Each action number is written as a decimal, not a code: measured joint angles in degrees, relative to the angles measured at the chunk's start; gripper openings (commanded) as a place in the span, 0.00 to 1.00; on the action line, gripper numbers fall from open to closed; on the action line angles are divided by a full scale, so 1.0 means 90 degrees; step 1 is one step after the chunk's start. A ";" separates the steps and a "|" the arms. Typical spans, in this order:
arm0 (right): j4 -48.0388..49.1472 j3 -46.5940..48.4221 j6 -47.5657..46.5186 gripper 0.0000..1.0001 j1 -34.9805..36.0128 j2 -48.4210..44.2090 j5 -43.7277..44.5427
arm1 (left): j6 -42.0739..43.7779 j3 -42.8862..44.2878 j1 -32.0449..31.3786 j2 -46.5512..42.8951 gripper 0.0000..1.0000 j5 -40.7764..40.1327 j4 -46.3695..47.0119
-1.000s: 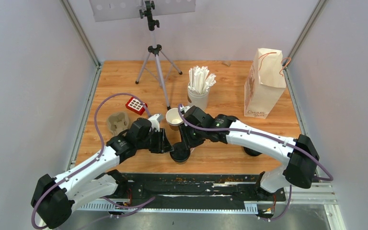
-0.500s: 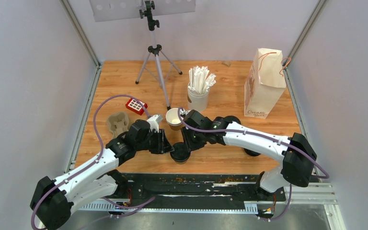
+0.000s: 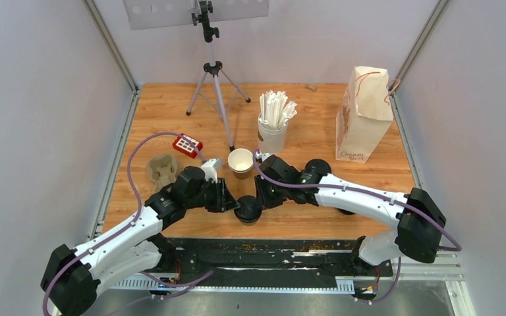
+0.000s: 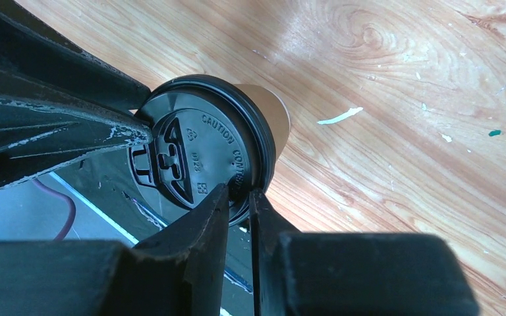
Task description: Pack the takeout coffee
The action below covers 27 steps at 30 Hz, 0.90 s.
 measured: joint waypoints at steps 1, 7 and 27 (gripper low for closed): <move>0.0085 -0.0078 0.0022 0.17 -0.0002 -0.0049 -0.0002 | -0.0027 -0.0032 0.0000 -0.0027 0.35 -0.0002 0.0032; 0.0510 -0.0425 0.0097 0.17 -0.0010 -0.0262 -0.0002 | -0.0359 -0.0328 0.0010 -0.0352 0.34 -0.0017 0.0304; -0.0155 0.0282 -0.0228 0.58 -0.0073 -0.0015 -0.0185 | -0.1309 -0.0996 0.0039 -0.1129 0.48 -0.0046 0.0641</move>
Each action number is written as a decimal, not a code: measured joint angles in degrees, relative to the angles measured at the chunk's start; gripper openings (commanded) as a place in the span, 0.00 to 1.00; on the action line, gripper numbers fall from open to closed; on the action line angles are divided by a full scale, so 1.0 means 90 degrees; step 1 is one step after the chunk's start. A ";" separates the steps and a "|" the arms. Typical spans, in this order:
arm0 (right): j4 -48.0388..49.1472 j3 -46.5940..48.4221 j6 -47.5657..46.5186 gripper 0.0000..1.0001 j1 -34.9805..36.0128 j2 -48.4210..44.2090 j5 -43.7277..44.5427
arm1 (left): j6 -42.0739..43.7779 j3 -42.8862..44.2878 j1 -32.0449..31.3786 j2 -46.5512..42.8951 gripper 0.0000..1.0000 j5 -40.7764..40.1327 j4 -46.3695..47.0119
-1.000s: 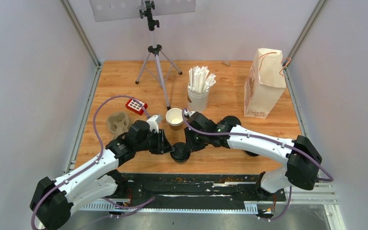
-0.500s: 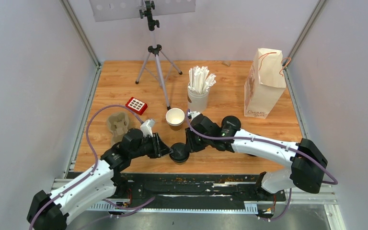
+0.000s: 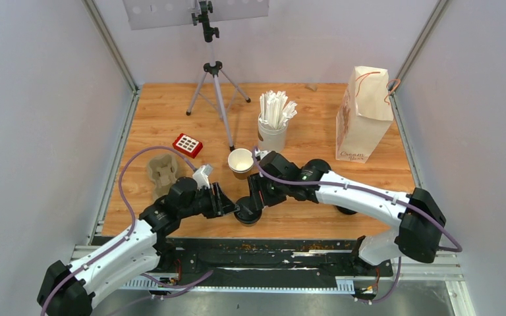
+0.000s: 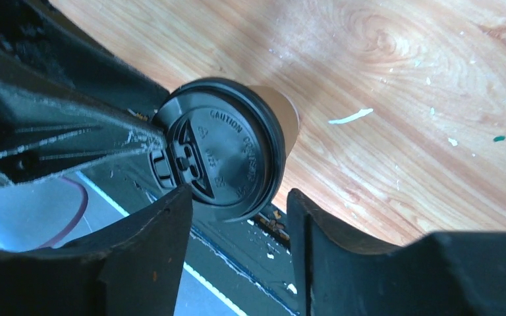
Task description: Pack the takeout coffee
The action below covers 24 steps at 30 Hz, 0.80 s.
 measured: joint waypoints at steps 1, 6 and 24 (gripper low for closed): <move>0.0012 -0.0053 0.0078 0.58 -0.0002 -0.0063 -0.0078 | 0.0007 0.0017 0.0000 0.0024 0.47 0.0000 -0.0005; 0.0172 -0.0617 0.0517 0.58 -0.0012 -0.0607 -0.0454 | 0.0095 0.0051 0.0000 0.0102 0.46 0.0002 -0.0027; 0.1154 -0.1294 0.0967 0.54 -0.0228 -0.0607 -0.1234 | 0.0270 0.0163 -0.0005 0.0262 0.45 0.0005 -0.0053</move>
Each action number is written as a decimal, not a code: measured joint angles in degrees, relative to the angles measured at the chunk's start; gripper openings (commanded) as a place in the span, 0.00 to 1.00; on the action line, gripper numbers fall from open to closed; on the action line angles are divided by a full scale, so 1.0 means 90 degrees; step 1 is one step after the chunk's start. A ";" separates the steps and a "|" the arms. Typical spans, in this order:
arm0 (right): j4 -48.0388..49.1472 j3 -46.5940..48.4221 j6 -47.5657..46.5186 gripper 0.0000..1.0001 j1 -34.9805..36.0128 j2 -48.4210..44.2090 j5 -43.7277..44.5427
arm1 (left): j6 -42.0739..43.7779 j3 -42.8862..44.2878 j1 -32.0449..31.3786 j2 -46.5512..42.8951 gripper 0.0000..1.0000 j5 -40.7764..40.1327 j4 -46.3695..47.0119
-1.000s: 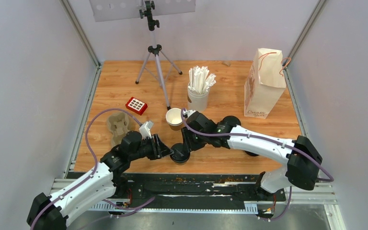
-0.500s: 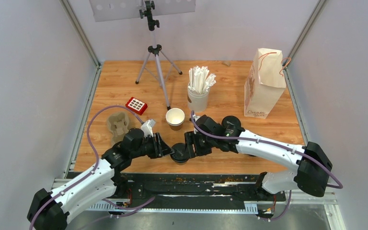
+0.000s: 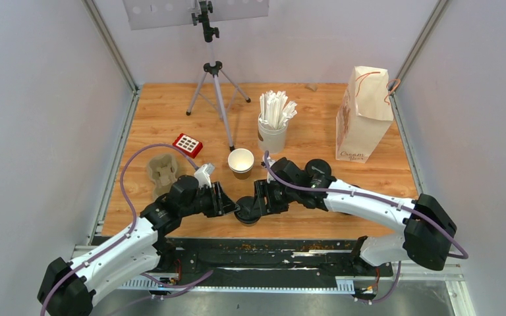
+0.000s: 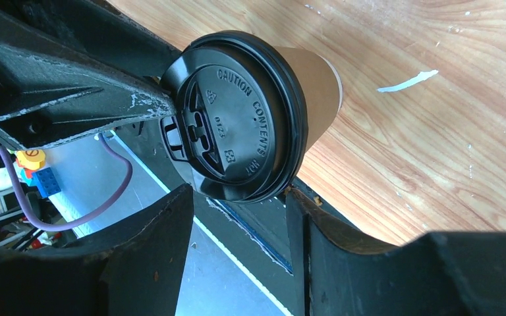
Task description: Pack the takeout coffee
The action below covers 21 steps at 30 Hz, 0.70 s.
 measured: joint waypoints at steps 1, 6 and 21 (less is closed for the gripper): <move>0.0022 -0.0015 0.0005 0.54 -0.0019 0.0002 -0.0010 | 0.0000 0.0000 0.0000 0.0007 0.45 0.0000 -0.0002; 0.0138 -0.0041 0.0051 0.54 -0.0041 0.0083 -0.0068 | 0.0002 0.0002 0.0000 0.0017 0.44 0.0002 0.0000; 0.0724 -0.0483 0.0279 0.44 -0.0124 0.0051 -0.0233 | 0.0083 0.0061 -0.0002 0.0092 0.42 0.0032 -0.0039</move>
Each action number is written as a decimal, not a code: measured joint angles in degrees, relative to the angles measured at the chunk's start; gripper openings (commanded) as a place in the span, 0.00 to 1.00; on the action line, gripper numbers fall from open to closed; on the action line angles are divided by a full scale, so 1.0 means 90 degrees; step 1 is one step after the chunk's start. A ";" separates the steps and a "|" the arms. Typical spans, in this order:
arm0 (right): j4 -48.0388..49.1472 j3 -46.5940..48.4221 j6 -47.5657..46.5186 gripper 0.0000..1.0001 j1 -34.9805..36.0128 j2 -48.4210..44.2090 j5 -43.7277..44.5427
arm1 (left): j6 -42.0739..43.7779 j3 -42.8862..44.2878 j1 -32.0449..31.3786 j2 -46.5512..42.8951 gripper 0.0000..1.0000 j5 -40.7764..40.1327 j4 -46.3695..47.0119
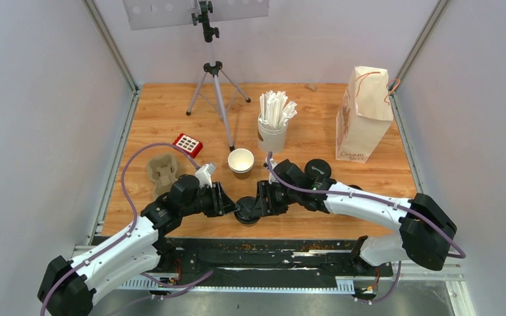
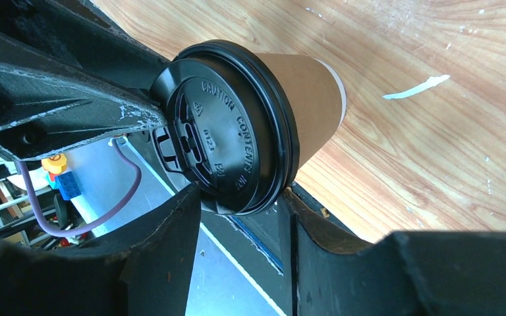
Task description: Pack the takeout coffee
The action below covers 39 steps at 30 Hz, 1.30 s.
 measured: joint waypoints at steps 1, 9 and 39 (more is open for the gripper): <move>0.0051 -0.0041 0.0012 0.44 -0.0007 -0.0010 -0.0010 | 0.0015 0.0002 -0.0007 0.0010 0.42 0.0000 0.0000; 0.0916 -0.0636 0.0216 0.41 -0.0185 -0.0143 -0.0284 | 0.0063 0.0056 -0.0027 0.0119 0.41 -0.0005 -0.0002; -0.2722 0.2737 -0.1355 1.00 0.0789 0.0469 0.2062 | 0.1717 0.4177 -0.0027 -0.0668 1.00 -0.2497 -0.3313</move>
